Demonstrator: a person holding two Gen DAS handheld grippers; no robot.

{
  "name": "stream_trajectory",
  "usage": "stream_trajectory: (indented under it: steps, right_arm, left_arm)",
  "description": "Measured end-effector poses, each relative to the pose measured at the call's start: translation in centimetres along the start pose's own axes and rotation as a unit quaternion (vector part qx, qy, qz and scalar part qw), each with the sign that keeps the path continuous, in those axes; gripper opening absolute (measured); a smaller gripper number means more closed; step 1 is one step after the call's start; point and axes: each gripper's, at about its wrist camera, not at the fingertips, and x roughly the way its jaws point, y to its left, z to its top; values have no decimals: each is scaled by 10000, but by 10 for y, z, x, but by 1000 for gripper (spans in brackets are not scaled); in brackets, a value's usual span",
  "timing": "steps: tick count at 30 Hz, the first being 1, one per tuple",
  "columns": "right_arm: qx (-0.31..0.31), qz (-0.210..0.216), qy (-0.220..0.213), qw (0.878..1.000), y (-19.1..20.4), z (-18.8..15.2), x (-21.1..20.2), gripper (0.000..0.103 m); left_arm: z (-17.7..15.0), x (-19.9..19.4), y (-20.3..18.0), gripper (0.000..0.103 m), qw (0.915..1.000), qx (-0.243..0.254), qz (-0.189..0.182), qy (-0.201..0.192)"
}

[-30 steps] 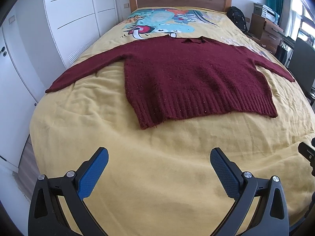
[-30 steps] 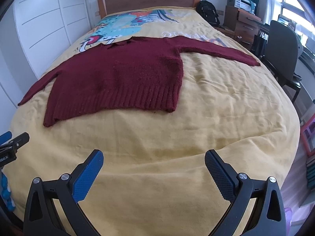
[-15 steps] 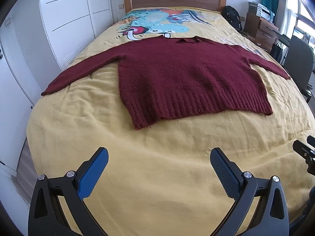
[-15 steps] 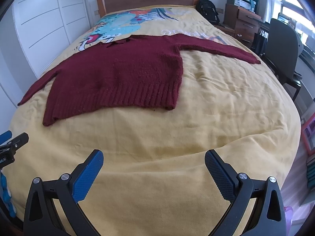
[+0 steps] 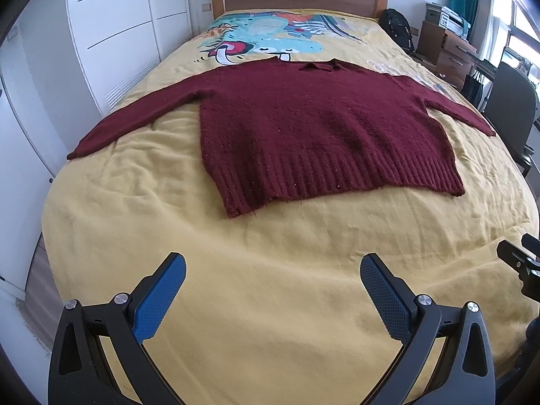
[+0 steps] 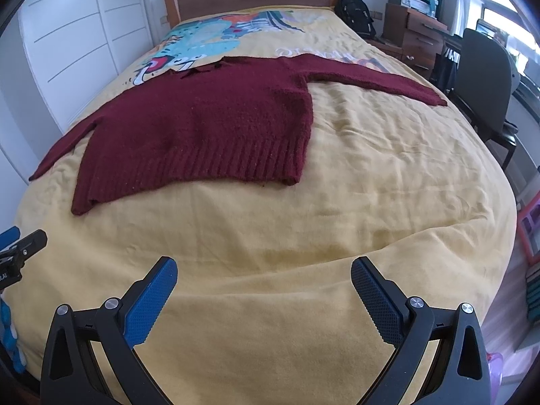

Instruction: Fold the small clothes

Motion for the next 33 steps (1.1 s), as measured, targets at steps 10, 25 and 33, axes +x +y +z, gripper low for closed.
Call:
stream_trajectory:
  steps: [10,25,33]
  right_arm:
    - [76,-51,73,9999,-3,5,5,103]
    - [251,-222,63,9994,-17,25,3,103]
    - [245,-345,132,9990,-18,40,5,103]
  left_arm:
    - [1,2,-1,102,10000,28,-80,26]
    - [18,16,2,102,9985,45,-407,354]
    - [31,33,18,102,9953,-204,-640,699]
